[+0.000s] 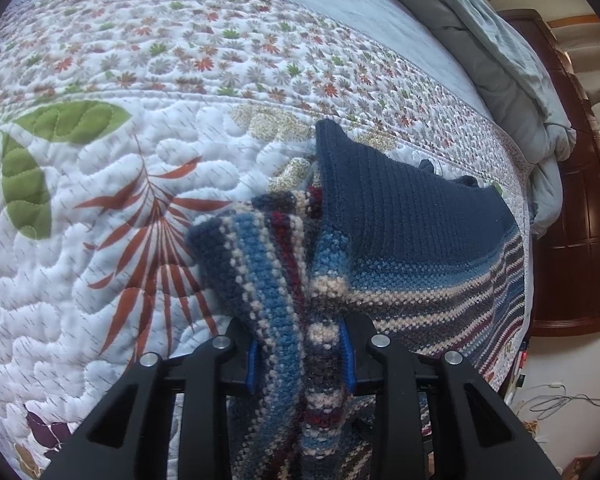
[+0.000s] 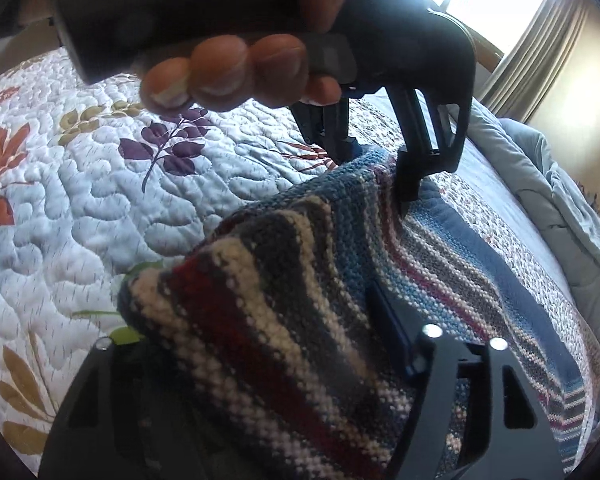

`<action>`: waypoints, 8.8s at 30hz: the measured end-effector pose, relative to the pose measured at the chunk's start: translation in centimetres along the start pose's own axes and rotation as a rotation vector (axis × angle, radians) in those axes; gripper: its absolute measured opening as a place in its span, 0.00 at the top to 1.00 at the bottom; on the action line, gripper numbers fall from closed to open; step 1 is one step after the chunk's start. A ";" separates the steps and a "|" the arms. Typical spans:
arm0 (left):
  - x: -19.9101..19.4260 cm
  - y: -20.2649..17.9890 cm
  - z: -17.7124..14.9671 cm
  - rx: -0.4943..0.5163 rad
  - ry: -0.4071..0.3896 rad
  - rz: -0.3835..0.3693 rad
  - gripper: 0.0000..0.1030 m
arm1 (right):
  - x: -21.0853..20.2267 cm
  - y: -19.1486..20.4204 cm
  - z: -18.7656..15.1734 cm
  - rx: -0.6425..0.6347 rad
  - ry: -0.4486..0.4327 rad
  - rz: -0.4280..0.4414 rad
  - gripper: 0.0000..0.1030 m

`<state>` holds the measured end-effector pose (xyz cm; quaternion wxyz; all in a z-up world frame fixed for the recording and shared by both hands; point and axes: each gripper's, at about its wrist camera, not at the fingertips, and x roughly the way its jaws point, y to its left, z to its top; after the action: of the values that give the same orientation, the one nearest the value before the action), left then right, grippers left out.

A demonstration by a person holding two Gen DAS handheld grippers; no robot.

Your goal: Fold small clothes

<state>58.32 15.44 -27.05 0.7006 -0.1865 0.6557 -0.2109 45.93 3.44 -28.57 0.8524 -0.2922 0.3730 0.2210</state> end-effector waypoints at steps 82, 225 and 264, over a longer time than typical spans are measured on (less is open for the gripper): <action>-5.3 -11.1 -1.7 0.076 -0.099 0.141 0.74 | -10.2 -7.7 -1.7 0.240 -0.149 0.093 0.88; 5.4 -31.5 -14.1 0.329 -0.367 -0.188 0.19 | -14.3 -36.3 -34.9 1.257 -0.138 0.380 0.79; 7.8 -30.2 -21.5 0.417 -0.536 -0.151 0.08 | -3.0 -48.4 -25.0 1.057 0.094 0.187 0.89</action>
<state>35.72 -13.87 -18.88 0.8533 -0.1363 0.3756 -0.3351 60.22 -49.04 -23.88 0.8425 0.2016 0.4954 0.0646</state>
